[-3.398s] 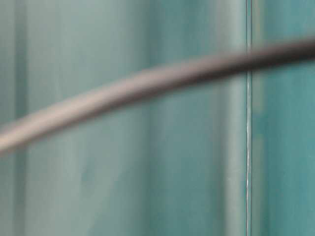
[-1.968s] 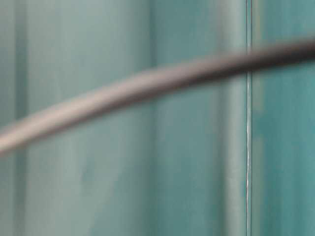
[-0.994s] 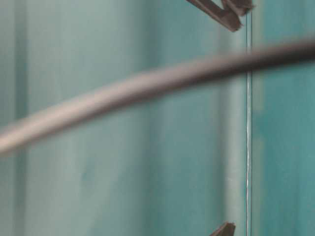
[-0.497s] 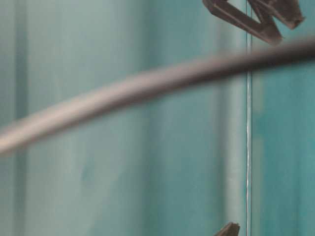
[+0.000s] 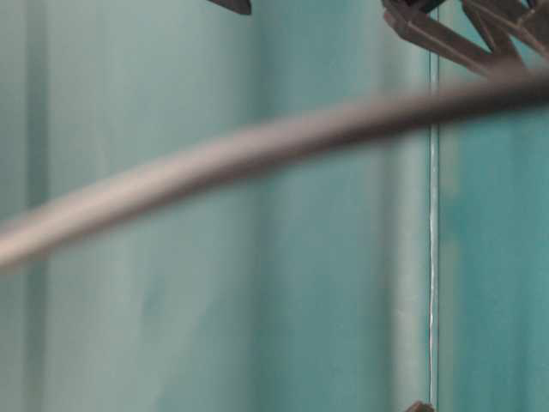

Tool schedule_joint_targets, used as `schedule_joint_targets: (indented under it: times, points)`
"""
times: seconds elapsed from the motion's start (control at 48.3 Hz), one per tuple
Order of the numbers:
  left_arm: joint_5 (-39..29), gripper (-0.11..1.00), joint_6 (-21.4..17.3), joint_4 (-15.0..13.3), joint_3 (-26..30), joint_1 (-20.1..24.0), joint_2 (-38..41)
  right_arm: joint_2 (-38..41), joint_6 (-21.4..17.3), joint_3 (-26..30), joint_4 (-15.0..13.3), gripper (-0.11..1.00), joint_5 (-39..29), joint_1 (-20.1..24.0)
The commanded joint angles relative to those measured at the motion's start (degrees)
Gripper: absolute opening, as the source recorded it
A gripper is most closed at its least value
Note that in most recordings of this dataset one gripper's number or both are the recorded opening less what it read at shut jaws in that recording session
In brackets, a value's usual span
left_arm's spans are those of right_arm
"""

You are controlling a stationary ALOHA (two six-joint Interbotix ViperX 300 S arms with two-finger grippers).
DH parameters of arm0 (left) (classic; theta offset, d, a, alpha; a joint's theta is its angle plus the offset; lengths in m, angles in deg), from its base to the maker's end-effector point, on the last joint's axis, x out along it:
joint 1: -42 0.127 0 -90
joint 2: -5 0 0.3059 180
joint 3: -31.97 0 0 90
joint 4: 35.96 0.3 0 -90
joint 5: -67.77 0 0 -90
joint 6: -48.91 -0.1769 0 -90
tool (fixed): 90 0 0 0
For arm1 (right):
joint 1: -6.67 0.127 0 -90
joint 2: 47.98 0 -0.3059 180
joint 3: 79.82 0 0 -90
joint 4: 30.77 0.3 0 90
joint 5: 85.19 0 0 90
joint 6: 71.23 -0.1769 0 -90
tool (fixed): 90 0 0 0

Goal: Insert the wire through the hole in the metal fitting marked with a red label.
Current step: 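Lower the right gripper over the grey wire end and close on it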

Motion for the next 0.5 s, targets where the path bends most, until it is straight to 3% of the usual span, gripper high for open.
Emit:
schedule_joint_targets:
  times: [0.0,0.476]
  points:
    - [0.4,0.84,0.4,-0.1,0.4,-0.2,-0.4,0.4,0.0,1.2,0.0,0.84,1.2,0.2]
    - [0.1,0.84,0.5,-0.1,0.2,-0.5,-0.3,3.2,0.0,1.9,-0.1,0.84,1.5,0.2]
